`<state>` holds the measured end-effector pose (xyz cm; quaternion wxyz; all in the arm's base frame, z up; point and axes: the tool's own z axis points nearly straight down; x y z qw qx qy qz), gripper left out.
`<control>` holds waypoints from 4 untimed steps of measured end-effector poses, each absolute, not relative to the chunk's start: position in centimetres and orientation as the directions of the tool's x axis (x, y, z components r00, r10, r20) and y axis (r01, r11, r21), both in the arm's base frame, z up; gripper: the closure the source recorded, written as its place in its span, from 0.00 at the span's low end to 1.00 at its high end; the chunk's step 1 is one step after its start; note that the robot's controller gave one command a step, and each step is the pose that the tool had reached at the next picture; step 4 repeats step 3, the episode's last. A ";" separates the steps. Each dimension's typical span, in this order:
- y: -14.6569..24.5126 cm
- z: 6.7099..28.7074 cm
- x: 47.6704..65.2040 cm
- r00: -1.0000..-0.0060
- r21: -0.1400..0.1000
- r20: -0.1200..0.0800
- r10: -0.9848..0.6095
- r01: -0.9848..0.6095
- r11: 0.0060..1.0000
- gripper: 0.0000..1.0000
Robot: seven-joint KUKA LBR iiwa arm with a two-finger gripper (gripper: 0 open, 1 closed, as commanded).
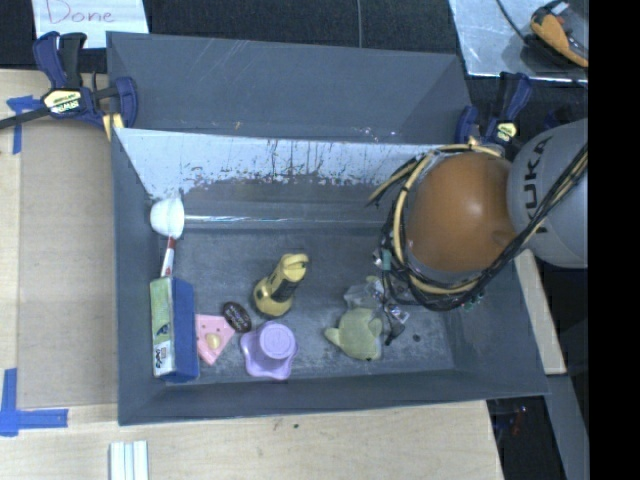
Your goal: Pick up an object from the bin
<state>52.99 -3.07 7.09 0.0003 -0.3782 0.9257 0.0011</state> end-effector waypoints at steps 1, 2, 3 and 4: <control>-3.1 7.1 53.0 -0.714 0.002 -0.001 -0.700 -0.700 0.714 1.00; -3.0 8.3 52.8 -0.714 0.007 0.003 -0.700 -0.700 0.714 1.00; -3.0 10.2 53.0 -0.715 0.001 -0.002 -0.699 -0.699 0.715 1.00; -3.0 10.2 53.0 -0.715 0.001 -0.002 -0.699 -0.699 0.715 1.00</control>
Offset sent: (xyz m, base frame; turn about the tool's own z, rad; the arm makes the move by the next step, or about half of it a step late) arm -0.0001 -0.0002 0.0457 0.0000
